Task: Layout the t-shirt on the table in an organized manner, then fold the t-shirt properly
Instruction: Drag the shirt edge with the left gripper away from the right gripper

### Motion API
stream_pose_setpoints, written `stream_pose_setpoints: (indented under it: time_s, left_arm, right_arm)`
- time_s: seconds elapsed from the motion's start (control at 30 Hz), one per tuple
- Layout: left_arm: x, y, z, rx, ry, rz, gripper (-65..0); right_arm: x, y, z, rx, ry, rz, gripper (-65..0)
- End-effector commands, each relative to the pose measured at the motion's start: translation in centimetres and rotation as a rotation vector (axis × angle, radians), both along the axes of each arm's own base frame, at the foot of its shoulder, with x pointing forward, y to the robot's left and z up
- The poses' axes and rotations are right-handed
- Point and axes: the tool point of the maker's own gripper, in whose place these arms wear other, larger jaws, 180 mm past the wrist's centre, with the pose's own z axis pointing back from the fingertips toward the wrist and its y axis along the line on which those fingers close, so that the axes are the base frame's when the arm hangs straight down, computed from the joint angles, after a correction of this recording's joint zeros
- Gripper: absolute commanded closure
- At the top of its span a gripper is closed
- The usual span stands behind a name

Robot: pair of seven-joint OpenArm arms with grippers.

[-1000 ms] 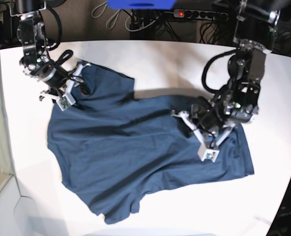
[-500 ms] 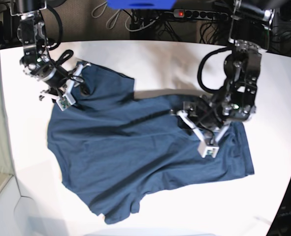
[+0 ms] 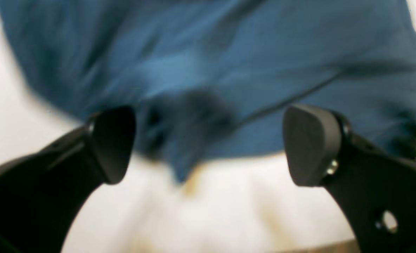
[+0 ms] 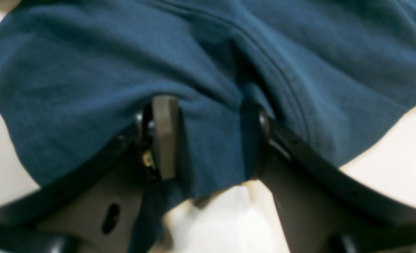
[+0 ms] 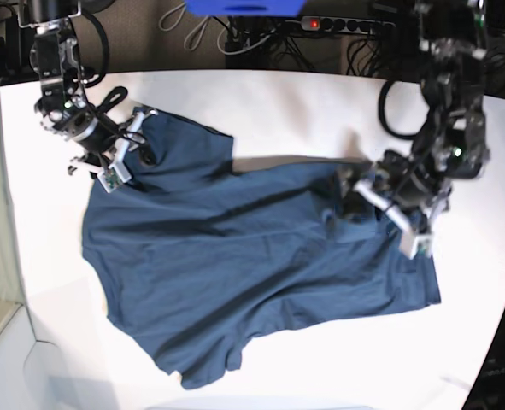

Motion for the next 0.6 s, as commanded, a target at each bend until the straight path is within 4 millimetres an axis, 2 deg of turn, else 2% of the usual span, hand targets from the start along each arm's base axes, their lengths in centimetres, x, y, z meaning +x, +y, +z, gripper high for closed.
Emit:
stream_pose_setpoints:
  time_s: [0.0, 0.1, 0.2, 0.37, 0.47, 0.57]
  left_arm:
    - [0.5, 0.7, 1.6, -0.005, -0.06, 0.022, -65.0]
    - [-0.9, 3.8, 1.4, 0.009, -0.054, 0.114, -65.0]
    - [-1.7, 5.6, 0.5, 0.02, -0.024, 0.17, -65.0]
    - [-2.4, 6.6, -3.1, -0.004, 0.073, 0.217, -65.0]
    - [-1.2, 6.1, -4.5, -0.044, 0.055, 0.255, -65.0]
    - [-1.0, 6.0, -6.1, -0.073, 0.077, 0.287, -65.0]
  right_arm:
    - [-1.8, -2.1, -2.0, -0.129, 0.104, 0.0, -28.9]
    - [-1.8, -1.8, -2.0, -0.121, 0.103, -0.001, -28.9]
    - [-1.8, -1.6, -2.1, -0.115, 0.103, -0.002, -28.9]
    - [-1.3, -1.5, -1.8, -0.114, 0.093, -0.004, -28.9]
    - [-1.2, -1.5, -1.8, -0.113, 0.091, -0.004, -28.9]
    - [-1.2, -1.5, -1.8, -0.113, 0.091, -0.004, -28.9]
